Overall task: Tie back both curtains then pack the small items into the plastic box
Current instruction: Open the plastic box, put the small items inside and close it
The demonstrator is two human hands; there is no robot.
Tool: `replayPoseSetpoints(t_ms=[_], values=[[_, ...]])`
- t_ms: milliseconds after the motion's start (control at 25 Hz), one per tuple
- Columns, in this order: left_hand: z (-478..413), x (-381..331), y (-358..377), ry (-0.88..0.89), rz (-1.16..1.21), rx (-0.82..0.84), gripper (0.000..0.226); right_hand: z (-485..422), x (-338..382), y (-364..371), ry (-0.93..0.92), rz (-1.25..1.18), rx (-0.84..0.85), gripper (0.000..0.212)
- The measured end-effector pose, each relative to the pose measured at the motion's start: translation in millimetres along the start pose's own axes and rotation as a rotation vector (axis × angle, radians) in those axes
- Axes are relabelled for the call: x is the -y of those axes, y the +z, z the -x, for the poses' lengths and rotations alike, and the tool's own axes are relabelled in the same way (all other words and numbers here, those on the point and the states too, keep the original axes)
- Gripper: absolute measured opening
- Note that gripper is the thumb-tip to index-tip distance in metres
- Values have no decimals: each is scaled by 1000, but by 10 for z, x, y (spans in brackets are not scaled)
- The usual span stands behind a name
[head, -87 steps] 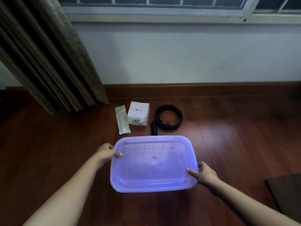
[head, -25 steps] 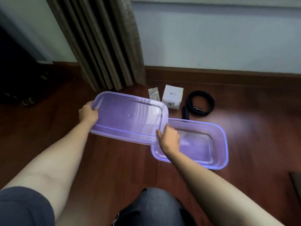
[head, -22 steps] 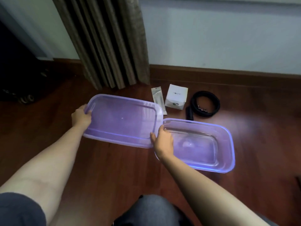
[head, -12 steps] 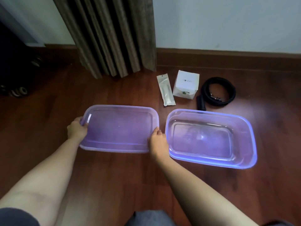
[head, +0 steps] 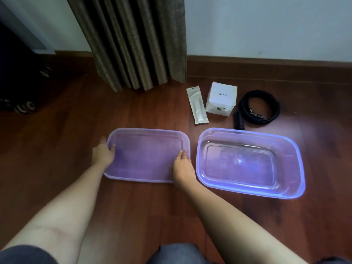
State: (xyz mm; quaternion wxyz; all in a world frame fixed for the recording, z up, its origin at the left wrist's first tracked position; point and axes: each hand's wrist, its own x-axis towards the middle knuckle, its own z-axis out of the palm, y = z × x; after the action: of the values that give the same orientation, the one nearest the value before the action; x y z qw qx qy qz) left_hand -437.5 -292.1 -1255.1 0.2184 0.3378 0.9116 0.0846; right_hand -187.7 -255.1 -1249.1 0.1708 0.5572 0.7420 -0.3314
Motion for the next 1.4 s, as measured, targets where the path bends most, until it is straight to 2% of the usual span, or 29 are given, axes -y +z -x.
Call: replayPoseSetpoints(t_ms=[120,240,320,400,560,720,840,960,1080,1240,1400], values=[[126,-470,-225,49,69,-19,54,128,105,-444,-133,-128,-46,65],[233,-1167,-418,208,123,-1,51,194,-203,-1195,-254,-30,-248,66],[311,-1655,-409,327,150,8,50,185,-623,-1589,-262,46,-364,66],[450,-2082,-271,429,158,49,50,231,-1170,-1731,-174,108,-398,68],[720,-2695,147,525,126,141,49,435,-2203,-1629,-22,179,-336,71],[988,-3187,227,561,89,155,48,758,-2857,-1489,43,191,-257,76],[997,-3397,257,569,81,152,51,958,-3091,-1356,71,143,-245,101],[791,-3455,465,569,3,143,53,778,-3231,-1197,98,81,-251,118],[535,-3477,743,616,-63,98,55,540,-3298,-1108,87,25,-287,103],[433,-3492,973,620,-186,178,59,532,-3341,-975,92,-52,-348,79],[443,-3634,1067,564,-221,258,71,536,-3303,-892,122,-106,-396,72]])
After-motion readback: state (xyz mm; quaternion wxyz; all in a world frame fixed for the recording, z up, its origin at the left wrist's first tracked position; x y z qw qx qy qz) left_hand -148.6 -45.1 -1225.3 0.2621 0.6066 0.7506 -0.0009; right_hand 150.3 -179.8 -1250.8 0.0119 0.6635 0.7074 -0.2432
